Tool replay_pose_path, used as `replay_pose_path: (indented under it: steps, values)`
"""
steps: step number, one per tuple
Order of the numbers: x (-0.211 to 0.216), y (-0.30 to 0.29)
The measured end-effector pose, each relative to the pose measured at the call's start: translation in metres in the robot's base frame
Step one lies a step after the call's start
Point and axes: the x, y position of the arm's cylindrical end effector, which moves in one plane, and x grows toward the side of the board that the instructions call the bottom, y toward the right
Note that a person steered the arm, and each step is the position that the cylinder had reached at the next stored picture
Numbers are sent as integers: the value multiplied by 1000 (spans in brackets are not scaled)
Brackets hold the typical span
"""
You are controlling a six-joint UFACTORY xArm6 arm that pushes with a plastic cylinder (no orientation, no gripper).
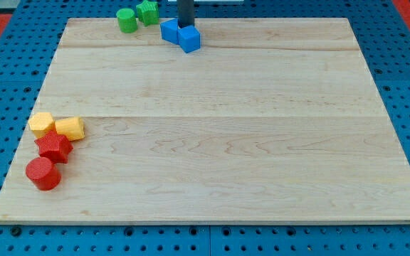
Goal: Push the blue triangle into the group of blocks
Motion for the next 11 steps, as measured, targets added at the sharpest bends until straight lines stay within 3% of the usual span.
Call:
replay_pose_path:
  steps: [1, 2, 3, 4, 5, 6, 8, 10, 11]
  values:
    - [9, -35]
    - [44, -87]
    - [41, -89]
    - [-3, -24]
    - [25, -34]
    - [76, -113]
    - [163, -211]
    - [96, -168]
    - [162, -165]
